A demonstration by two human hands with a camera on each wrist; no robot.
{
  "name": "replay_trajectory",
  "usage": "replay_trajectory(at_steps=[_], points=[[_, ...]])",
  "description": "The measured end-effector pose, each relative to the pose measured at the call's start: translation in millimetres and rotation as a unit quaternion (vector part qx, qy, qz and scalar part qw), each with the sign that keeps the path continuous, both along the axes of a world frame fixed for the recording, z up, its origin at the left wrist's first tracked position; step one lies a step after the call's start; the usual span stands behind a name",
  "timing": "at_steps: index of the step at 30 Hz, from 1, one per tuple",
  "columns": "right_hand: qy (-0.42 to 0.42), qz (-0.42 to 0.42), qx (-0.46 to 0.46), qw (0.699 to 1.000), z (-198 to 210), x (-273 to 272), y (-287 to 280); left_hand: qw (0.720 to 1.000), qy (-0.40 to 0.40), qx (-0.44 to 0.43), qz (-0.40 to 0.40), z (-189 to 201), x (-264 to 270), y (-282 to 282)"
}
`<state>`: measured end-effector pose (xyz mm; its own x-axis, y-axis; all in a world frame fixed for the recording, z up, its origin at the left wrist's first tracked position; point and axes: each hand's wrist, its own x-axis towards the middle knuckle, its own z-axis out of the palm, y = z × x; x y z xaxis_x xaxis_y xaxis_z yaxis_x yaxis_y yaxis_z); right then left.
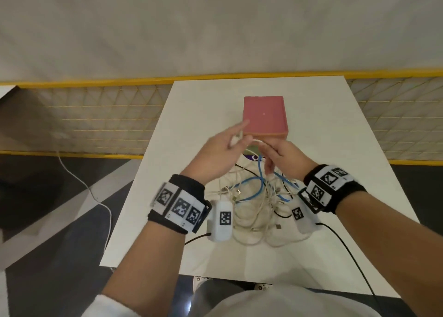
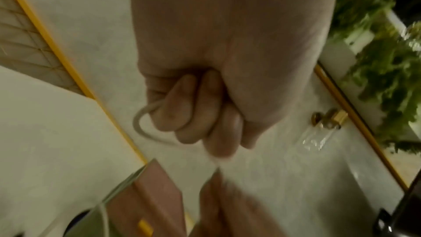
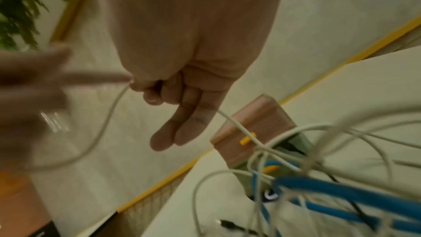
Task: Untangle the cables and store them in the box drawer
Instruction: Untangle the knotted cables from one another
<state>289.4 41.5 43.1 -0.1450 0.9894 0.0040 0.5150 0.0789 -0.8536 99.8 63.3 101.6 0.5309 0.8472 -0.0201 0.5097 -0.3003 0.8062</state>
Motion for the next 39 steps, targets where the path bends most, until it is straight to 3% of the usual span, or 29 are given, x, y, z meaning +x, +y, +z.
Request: replay_trajectory(at_steps=[2,4,6,8,10,12,14,16,19,21,24,28,31,33,35,37,39], points=[[-0.003,0.012,0.022,1.000,8.6,-1.7,5.2,0.998,0.047,-0.051,0.003,-15.8,14.3,-1.7],[0.002,0.019,0.029,0.999,11.1,-0.8,8.1,0.997,0.030,-0.054,0.046,-20.4,23.3,0.2],[0.015,0.016,0.028,0.999,7.1,3.8,7.5,0.990,-0.065,-0.047,0.115,-15.6,22.7,8.5],[0.014,0.000,0.009,1.000,-3.2,11.7,4.4,0.960,-0.196,-0.032,0.196,-1.1,15.1,21.5],[0.012,-0.018,-0.016,1.000,-12.4,17.6,0.6,0.936,-0.246,0.004,0.251,11.2,3.5,35.2],[0.008,-0.026,-0.021,0.999,-16.1,19.9,0.3,0.944,-0.193,0.069,0.259,12.6,-4.1,42.8],[-0.005,-0.028,-0.018,0.999,-14.6,18.7,2.2,0.961,-0.076,0.143,0.223,5.7,-3.5,39.5],[-0.024,-0.016,-0.011,1.000,-9.2,15.6,4.3,0.977,0.017,0.177,0.118,-6.8,7.8,26.5],[-0.061,0.020,0.015,0.998,1.8,8.4,3.1,0.982,0.113,0.147,-0.018,-24.5,31.6,6.6],[-0.074,0.043,0.020,0.996,9.0,2.7,1.1,0.984,0.119,0.129,-0.006,-29.2,36.0,5.9],[-0.046,0.029,0.026,0.998,4.6,5.6,-0.6,0.980,0.087,0.172,0.041,-13.6,25.6,16.3],[-0.048,-0.021,-0.006,0.999,-18.9,23.8,-6.5,0.959,-0.086,0.207,0.174,17.2,-0.7,38.2],[-0.063,-0.040,0.000,0.997,-18.9,24.7,-5.5,0.953,-0.068,0.213,0.204,11.1,-11.1,45.7],[-0.070,-0.033,0.011,0.997,-11.3,20.6,-4.0,0.963,0.004,0.204,0.173,-0.8,-6.6,39.4],[-0.086,-0.013,0.014,0.996,-4.9,15.9,-3.8,0.979,0.073,0.173,0.085,-14.5,4.9,24.3],[-0.104,0.011,0.031,0.994,0.0,10.5,-5.8,0.984,0.116,0.133,0.000,-26.0,20.4,9.4],[-0.101,0.028,0.052,0.993,2.2,6.7,-8.3,0.986,0.124,0.111,-0.030,-34.3,27.7,3.6]])
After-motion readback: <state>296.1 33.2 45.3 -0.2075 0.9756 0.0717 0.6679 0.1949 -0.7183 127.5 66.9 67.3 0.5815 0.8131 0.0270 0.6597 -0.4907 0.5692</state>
